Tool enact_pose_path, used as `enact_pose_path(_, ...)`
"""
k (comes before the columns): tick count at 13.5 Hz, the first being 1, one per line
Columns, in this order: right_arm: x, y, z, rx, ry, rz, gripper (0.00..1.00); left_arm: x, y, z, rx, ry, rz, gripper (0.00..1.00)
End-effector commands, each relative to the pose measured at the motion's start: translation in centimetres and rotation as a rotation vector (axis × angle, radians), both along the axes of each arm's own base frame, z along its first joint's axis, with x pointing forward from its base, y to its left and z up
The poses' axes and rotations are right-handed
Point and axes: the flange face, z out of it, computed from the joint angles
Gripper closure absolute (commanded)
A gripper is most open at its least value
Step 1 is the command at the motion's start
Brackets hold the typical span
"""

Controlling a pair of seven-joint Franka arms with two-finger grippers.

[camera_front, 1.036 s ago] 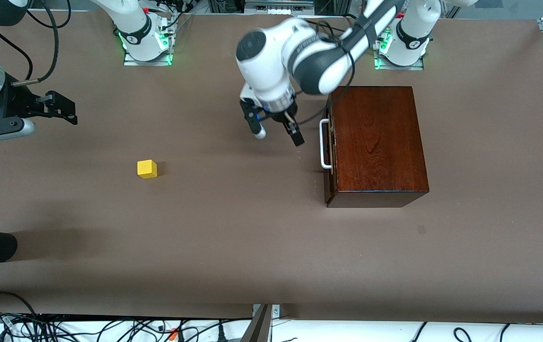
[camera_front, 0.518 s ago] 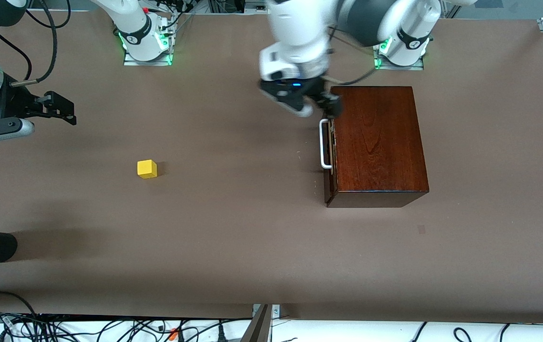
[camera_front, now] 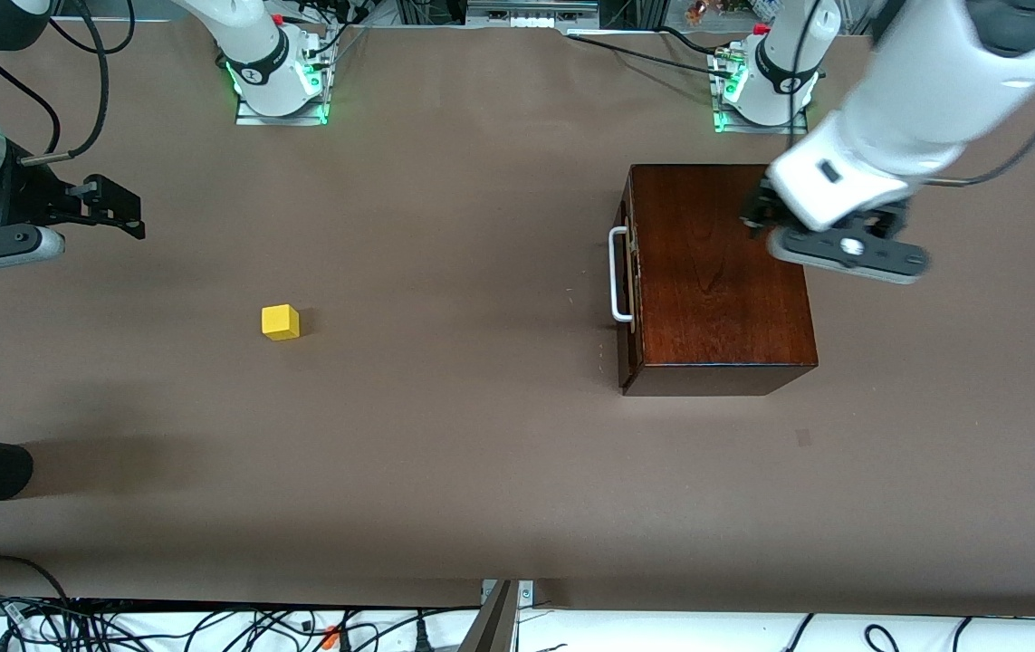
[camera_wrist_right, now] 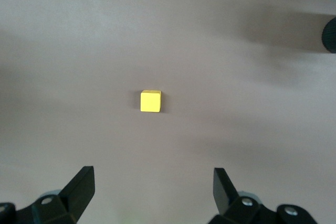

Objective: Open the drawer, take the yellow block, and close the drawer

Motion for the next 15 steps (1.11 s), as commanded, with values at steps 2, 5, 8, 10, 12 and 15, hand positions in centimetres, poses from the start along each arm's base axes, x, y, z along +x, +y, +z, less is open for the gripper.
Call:
enact_pose_path(2,0.2,0.0,0.6,0.002,-0.009,-0.012,0.00,-0.1,6.8,-0.2,-0.045,0.032,0.086,0.00)
enact_pose_path(5,0.2,0.0,0.6,0.001,-0.007,-0.012,0.00,-0.4,9.7,-0.8,-0.046,-0.008,0.100,0.00)
enact_pose_path(8,0.2,0.0,0.6,0.001,-0.007,-0.012,0.00,-1.8,11.0,-1.8,-0.050,-0.036,0.100,0.00)
enact_pose_path(10,0.2,0.0,0.6,0.002,-0.009,-0.012,0.00,-2.5,11.6,-1.8,-0.048,-0.037,0.108,0.00)
enact_pose_path(12,0.2,0.0,0.6,0.002,-0.009,-0.012,0.00,-2.7,11.6,-1.9,-0.049,-0.043,0.106,0.00)
enact_pose_path(15,0.2,0.0,0.6,0.002,-0.009,-0.012,0.00,-2.6,11.6,-1.9,-0.050,-0.049,0.107,0.00)
